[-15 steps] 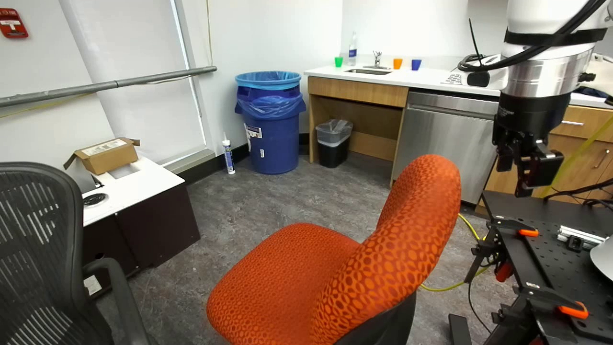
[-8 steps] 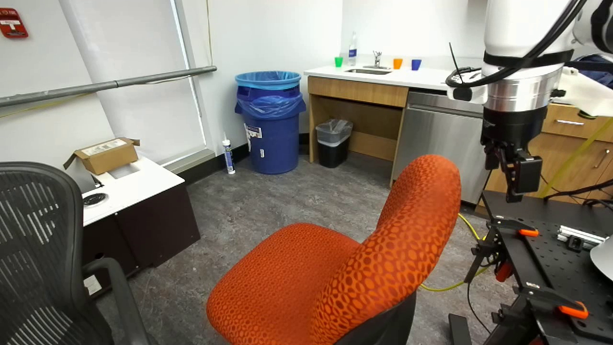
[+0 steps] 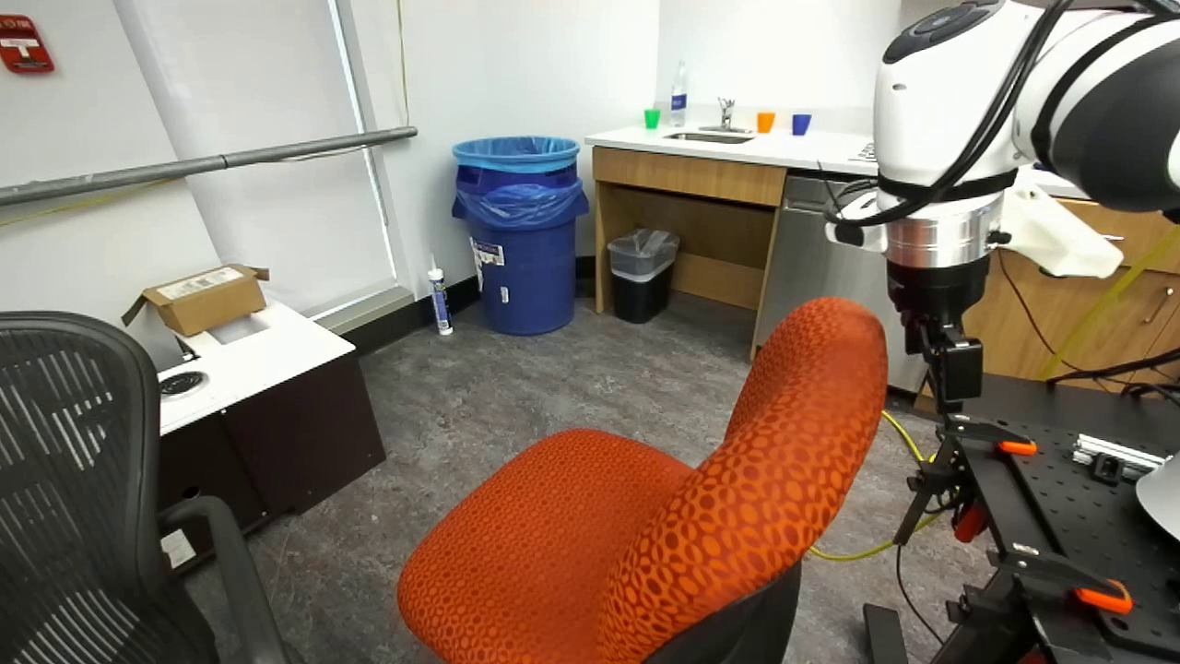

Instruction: Move the orange chair backwards

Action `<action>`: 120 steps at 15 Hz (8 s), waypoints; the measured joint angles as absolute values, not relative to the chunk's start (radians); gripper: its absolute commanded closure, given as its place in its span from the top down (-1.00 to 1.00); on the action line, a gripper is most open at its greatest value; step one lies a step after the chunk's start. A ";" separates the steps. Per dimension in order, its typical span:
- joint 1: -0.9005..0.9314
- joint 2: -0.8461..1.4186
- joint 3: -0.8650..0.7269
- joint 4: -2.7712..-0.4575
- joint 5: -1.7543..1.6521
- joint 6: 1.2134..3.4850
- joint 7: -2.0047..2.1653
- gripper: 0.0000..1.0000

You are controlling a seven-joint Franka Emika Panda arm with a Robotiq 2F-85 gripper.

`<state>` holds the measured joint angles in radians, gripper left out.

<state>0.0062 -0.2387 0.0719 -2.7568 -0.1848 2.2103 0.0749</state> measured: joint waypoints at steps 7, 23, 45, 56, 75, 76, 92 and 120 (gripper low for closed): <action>0.004 -0.178 0.051 -2.755 -0.268 2.297 0.039 1.00; -0.017 -0.172 0.025 -2.732 -0.393 2.297 0.030 1.00; -0.087 -0.013 -0.024 -2.505 -0.681 2.370 0.089 1.00; -0.087 0.067 -0.042 -2.389 -0.681 2.414 0.077 1.00; -0.011 -0.012 0.008 -2.545 -0.719 2.314 0.305 1.00; 0.001 -0.024 0.022 -2.571 -0.706 2.305 0.317 1.00; 0.055 -0.034 0.083 -2.624 -0.545 2.336 0.290 1.00; 0.016 0.176 -0.056 -2.329 -0.619 2.417 0.070 1.00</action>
